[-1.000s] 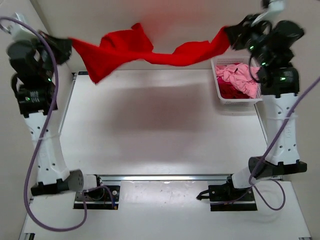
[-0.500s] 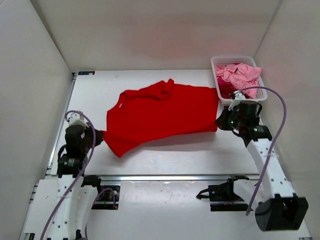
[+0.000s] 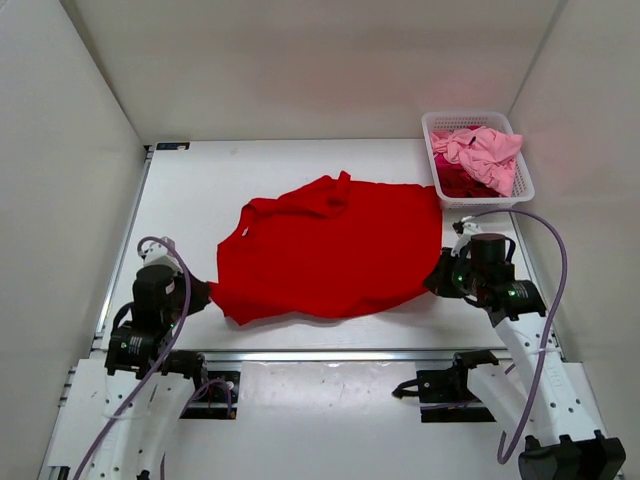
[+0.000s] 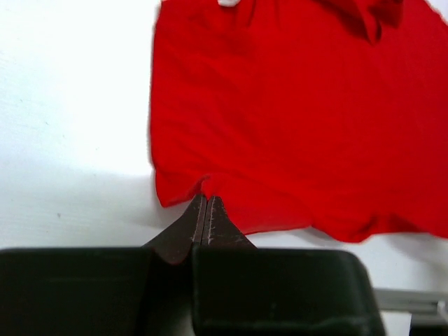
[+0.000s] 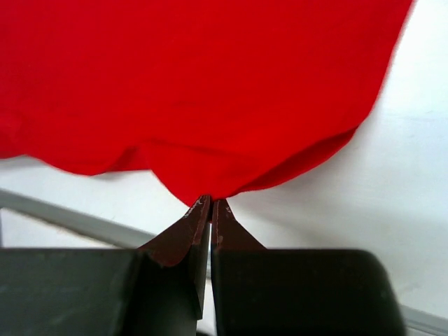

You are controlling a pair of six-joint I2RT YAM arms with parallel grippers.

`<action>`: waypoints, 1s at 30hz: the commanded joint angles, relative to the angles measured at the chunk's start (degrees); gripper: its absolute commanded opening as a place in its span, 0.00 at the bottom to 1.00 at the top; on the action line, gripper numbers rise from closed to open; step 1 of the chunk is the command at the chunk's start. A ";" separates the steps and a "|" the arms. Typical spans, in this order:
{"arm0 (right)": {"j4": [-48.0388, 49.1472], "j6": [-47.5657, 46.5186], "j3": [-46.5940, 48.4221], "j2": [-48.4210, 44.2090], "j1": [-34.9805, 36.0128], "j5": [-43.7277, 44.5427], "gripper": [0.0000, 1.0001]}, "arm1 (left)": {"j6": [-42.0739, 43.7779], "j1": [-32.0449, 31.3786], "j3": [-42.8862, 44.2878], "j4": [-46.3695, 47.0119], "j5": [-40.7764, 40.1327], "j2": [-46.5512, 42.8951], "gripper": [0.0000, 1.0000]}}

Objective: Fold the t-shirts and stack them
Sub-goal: Fold the flattened T-shirt at the center of the board.

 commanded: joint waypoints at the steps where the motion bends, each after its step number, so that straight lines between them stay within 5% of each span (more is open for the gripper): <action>1: -1.99 3.14 -0.24 -1.02 -0.03 -3.29 0.00 | 0.32 -2.81 1.52 -3.56 -1.47 -0.61 0.00; 7: 1.35 0.16 -4.12 0.82 -10.92 -6.98 0.00 | 1.19 1.05 -0.60 5.56 5.12 6.32 0.00; 20: 17.34 5.16 -0.17 15.50 -12.00 -4.00 0.00 | 3.22 -0.44 10.83 19.72 1.17 36.64 0.00; 30: 21.91 6.83 2.38 21.56 -14.80 -2.86 0.00 | 4.27 -2.03 20.93 21.67 -2.26 48.51 0.00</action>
